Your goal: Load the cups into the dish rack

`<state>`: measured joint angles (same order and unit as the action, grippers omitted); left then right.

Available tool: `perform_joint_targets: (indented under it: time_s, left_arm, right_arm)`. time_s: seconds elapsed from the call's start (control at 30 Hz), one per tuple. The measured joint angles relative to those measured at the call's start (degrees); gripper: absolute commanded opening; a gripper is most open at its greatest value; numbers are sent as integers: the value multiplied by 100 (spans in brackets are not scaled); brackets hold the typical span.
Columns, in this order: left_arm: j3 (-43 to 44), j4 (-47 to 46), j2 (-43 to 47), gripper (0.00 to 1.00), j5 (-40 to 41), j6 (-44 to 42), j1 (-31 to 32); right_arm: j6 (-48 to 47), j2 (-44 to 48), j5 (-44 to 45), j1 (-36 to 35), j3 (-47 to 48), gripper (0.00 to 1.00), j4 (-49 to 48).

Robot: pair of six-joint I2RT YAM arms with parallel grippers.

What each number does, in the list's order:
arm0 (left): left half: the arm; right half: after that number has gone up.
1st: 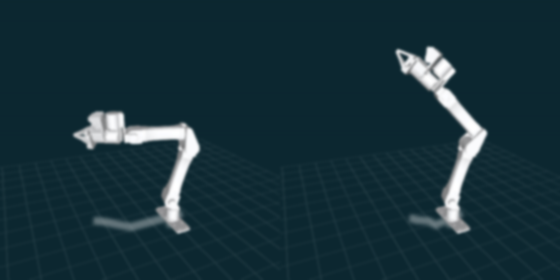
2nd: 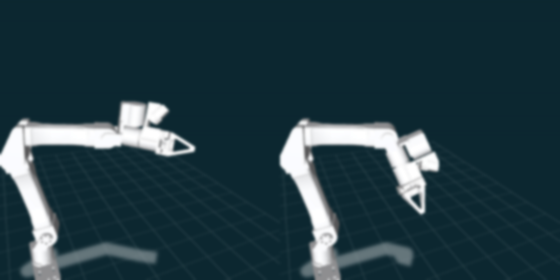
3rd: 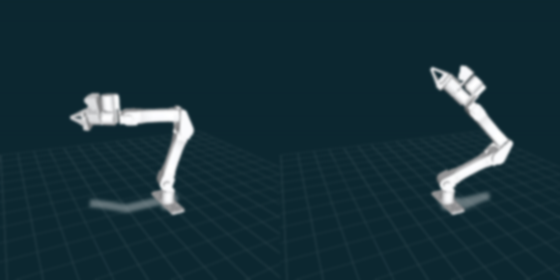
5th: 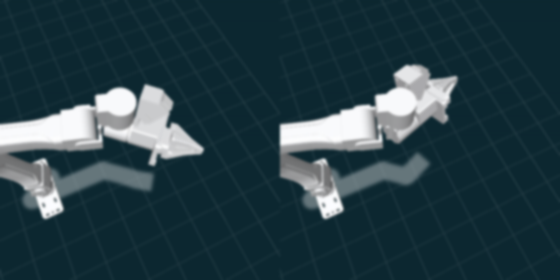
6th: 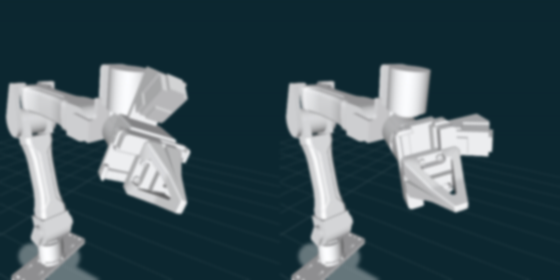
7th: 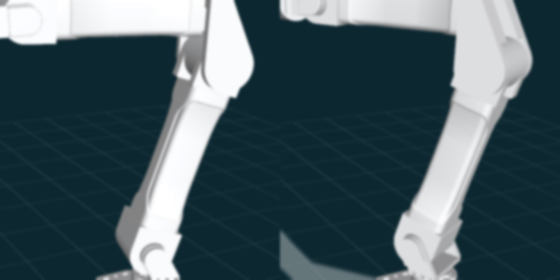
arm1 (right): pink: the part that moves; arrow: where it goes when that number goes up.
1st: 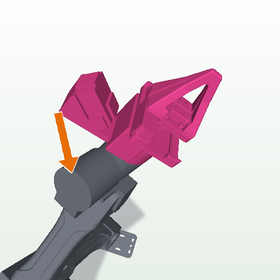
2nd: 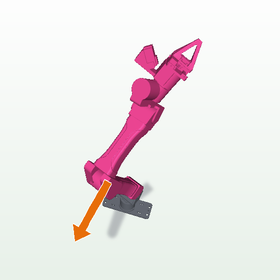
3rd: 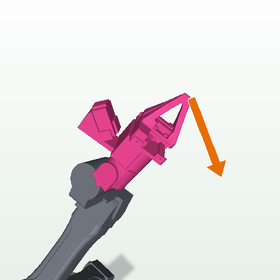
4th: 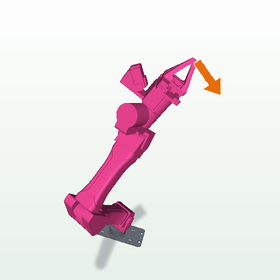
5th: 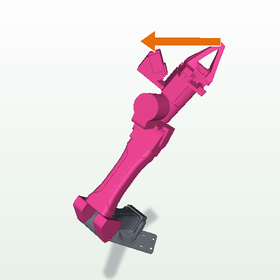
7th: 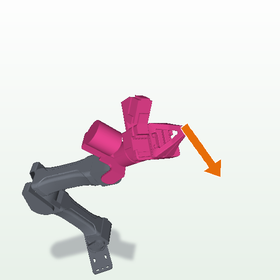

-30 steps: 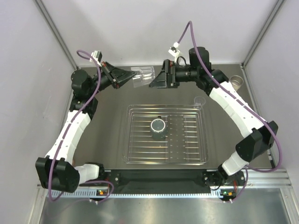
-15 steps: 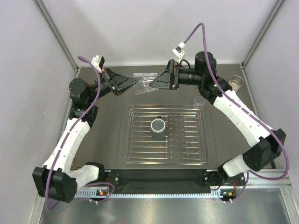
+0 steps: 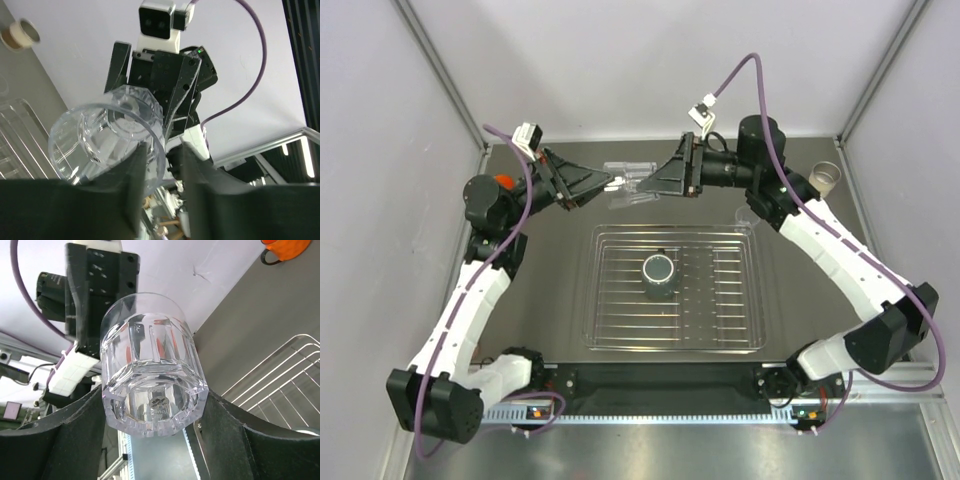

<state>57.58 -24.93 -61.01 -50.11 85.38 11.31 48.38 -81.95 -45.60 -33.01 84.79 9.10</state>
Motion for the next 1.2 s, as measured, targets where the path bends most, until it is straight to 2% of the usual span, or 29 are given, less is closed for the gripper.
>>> perform_joint_targets:
  time_s: [0.03,0.07,0.1,0.23,0.37,0.53,0.63,0.7,0.93,1.2]
  left_arm:
    - [-7,142,42,87,-17,-20,13]
    - [-11,293,92,96,-50,-109,33]
    - [-15,560,177,98,-42,-275,57]
    - [26,2107,675,99,31,-1174,101]
    - [389,3960,1137,99,518,-2339,101]
    - [1285,6467,1672,94,2328,-3460,111]
    - [1777,7641,1895,89,3506,-3742,111]
    - [2013,8229,1969,88,4017,-3849,111]
    - [2131,9486,1937,87,5018,-3956,111]
    - [2131,9715,1895,86,5110,-4103,111]
  right_arm:
    - [-39,28,59,-28,0,0,79]
    - [-79,46,98,-59,0,0,157]
    - [-144,68,146,-101,0,0,282]
    - [-529,177,424,-216,0,0,1001]
    - [-1016,356,826,-289,0,0,1849]
    - [-1628,555,1626,-852,0,0,2894]
    - [-1849,573,2284,-1480,0,0,3506]
    - [-1917,570,2717,-1860,-7,0,3842]
    - [-1923,492,4052,-3112,-332,0,4555]
    - [-1668,-299,5010,-3864,-459,0,4824]
